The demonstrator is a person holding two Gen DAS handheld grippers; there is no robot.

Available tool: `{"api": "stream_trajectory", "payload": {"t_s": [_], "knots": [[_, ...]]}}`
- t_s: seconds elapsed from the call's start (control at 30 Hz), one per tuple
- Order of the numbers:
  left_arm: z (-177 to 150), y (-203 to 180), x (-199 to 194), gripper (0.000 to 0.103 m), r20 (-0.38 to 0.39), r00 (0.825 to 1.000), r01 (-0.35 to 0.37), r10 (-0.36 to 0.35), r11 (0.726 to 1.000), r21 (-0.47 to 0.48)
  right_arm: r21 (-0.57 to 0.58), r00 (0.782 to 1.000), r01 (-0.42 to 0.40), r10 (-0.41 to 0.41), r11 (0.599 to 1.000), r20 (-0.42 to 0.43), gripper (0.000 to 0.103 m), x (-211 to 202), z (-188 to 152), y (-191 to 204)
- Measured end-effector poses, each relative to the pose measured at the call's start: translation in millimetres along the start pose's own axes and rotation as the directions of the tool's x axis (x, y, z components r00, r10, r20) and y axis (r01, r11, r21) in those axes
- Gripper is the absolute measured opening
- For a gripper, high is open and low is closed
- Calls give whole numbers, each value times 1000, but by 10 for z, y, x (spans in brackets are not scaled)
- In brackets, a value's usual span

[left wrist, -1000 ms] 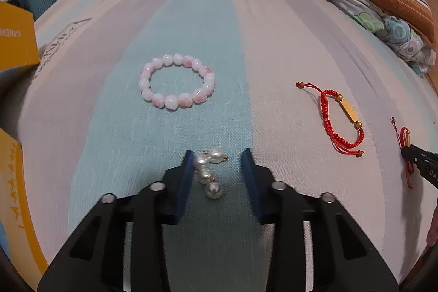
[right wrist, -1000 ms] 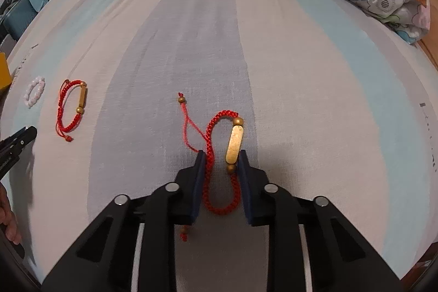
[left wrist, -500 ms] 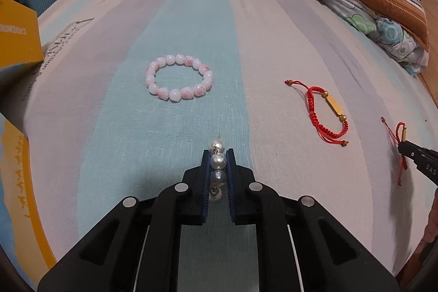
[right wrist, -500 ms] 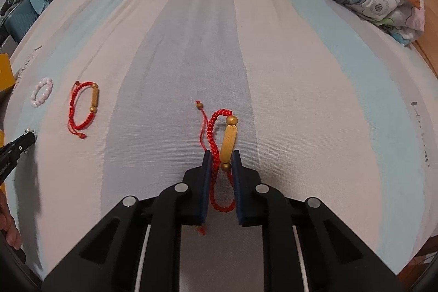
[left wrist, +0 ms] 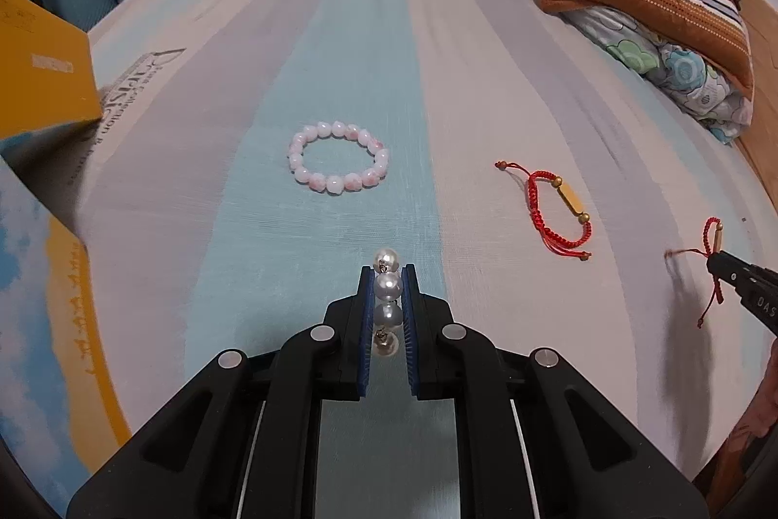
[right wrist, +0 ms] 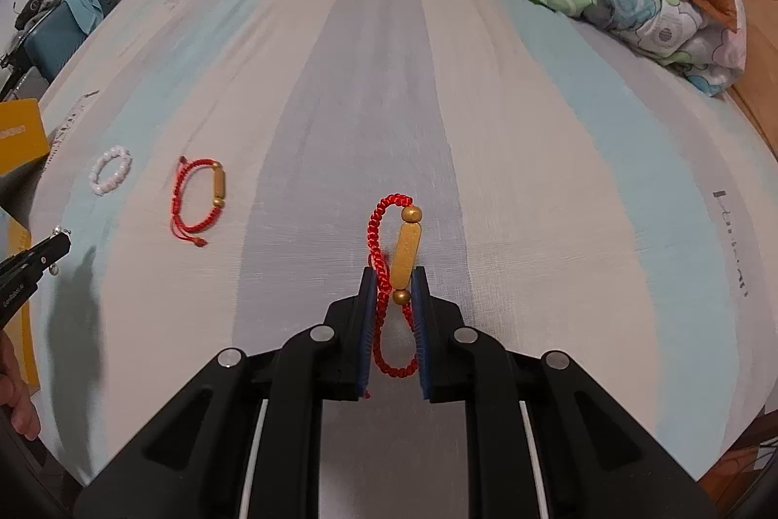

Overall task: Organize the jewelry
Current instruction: 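Carry the pearl earrings with the left tool while the right tool carries the red cord bracelet to the box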

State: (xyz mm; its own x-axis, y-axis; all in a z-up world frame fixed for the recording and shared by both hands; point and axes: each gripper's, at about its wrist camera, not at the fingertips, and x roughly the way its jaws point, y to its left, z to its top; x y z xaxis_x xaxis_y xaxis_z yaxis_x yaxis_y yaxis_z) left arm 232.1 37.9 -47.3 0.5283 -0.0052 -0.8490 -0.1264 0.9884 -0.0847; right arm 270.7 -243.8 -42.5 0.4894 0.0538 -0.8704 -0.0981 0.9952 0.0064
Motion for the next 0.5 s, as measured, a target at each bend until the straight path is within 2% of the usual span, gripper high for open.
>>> {"api": "stream_trajectory", "payload": {"t_s": [0.5], "knots": [[23, 63, -443, 10, -6, 1000, -16, 16, 1000, 5, -12, 999, -10, 10, 1000, 54, 13, -524, -21, 89]]}}
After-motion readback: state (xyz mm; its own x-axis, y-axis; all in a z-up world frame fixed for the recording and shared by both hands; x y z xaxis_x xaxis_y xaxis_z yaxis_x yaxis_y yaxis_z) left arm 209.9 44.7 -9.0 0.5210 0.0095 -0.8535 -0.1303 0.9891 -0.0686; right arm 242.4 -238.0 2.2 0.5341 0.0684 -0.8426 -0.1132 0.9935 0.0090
